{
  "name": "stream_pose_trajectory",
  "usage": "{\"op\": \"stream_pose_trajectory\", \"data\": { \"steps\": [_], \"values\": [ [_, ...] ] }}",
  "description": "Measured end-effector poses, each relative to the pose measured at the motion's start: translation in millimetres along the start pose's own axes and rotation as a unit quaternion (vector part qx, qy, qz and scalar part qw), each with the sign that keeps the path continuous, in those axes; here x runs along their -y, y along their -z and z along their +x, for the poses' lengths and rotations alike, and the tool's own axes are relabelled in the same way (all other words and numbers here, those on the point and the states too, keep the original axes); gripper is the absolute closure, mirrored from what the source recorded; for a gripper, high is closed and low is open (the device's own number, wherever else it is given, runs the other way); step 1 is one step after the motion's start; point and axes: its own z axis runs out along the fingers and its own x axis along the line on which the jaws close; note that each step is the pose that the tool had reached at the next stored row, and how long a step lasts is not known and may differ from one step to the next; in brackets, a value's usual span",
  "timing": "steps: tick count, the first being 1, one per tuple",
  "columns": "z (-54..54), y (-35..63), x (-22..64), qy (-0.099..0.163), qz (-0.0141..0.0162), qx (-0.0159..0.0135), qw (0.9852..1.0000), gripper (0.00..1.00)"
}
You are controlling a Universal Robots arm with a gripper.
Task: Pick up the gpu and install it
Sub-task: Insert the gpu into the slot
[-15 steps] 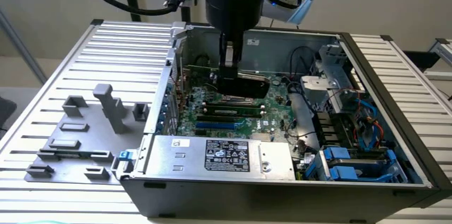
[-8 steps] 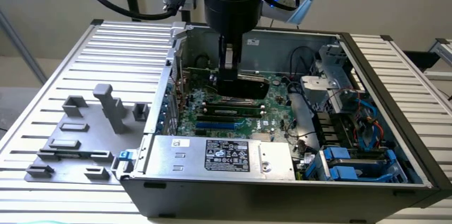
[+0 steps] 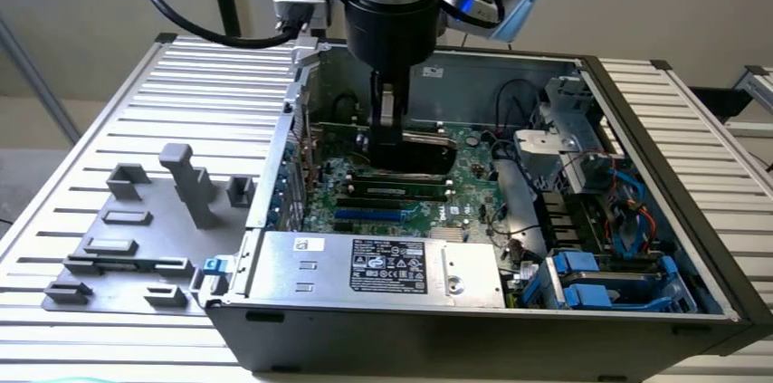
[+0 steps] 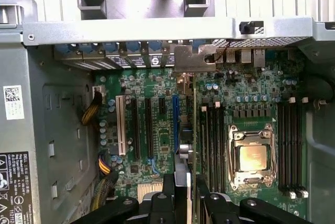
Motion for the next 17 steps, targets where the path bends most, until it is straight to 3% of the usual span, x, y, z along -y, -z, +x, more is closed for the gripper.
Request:
{"op": "stream_pose_trajectory", "data": {
  "steps": [17],
  "values": [
    [2.3,-30.8,-4.4,0.005,0.0002,0.0003,1.0000,0.74]
  ]
}}
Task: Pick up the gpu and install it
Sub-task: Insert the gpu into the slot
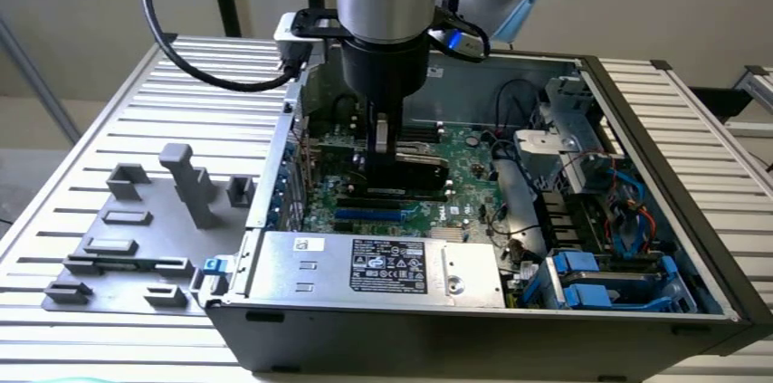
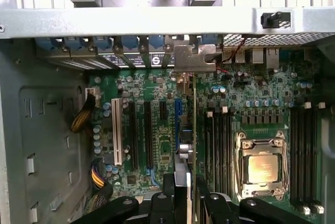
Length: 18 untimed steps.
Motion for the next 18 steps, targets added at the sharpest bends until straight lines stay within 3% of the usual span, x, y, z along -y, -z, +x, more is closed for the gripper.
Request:
{"op": "stream_pose_trajectory", "data": {
  "steps": [9,18],
  "values": [
    [1.6,-15.3,-2.4,0.001,0.0000,0.0000,1.0000,0.74],
    [4.1,-24.3,-4.1,0.003,-0.0001,-0.0003,1.0000,0.74]
  ]
}}
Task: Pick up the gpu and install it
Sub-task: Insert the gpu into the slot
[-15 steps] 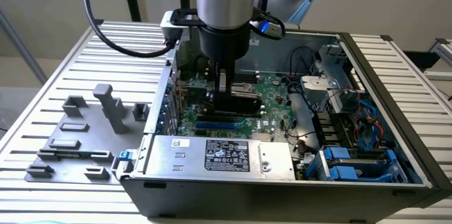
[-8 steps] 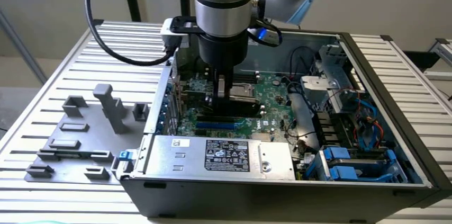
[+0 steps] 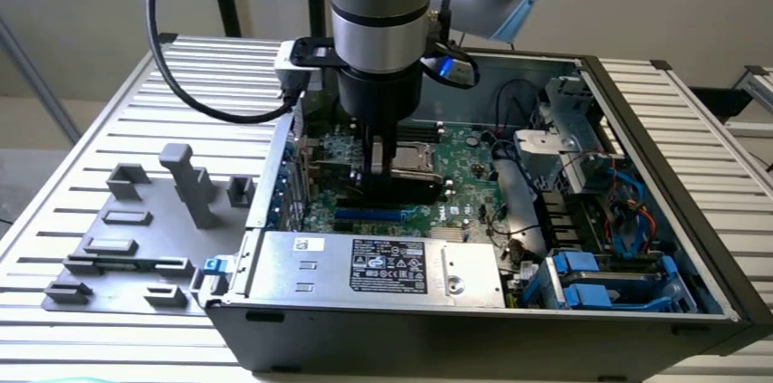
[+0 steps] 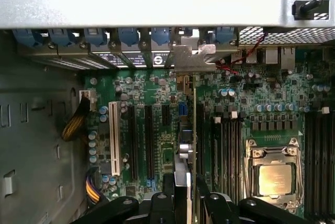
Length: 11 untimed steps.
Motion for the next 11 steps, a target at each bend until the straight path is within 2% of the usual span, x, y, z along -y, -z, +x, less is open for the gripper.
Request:
{"op": "stream_pose_trajectory", "data": {
  "steps": [11],
  "values": [
    [1.4,-10.6,-3.6,0.000,0.0000,-0.0001,1.0000,0.74]
  ]
}}
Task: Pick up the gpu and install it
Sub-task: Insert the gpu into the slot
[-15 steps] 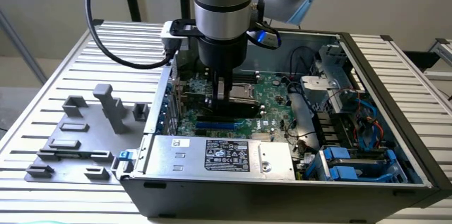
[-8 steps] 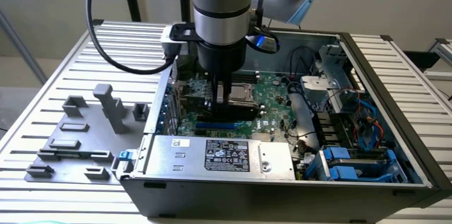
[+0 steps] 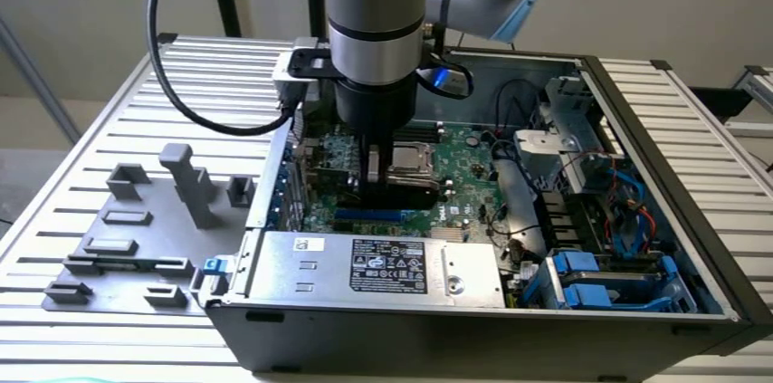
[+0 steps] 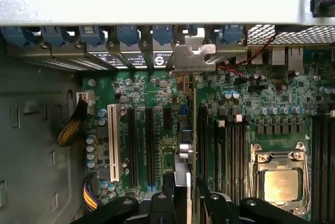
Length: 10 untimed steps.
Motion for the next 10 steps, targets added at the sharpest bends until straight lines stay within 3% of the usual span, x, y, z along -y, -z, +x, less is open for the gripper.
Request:
{"op": "stream_pose_trajectory", "data": {
  "steps": [10],
  "values": [
    [0.6,-6.7,-2.9,0.000,0.0000,-0.0003,1.0000,0.74]
  ]
}}
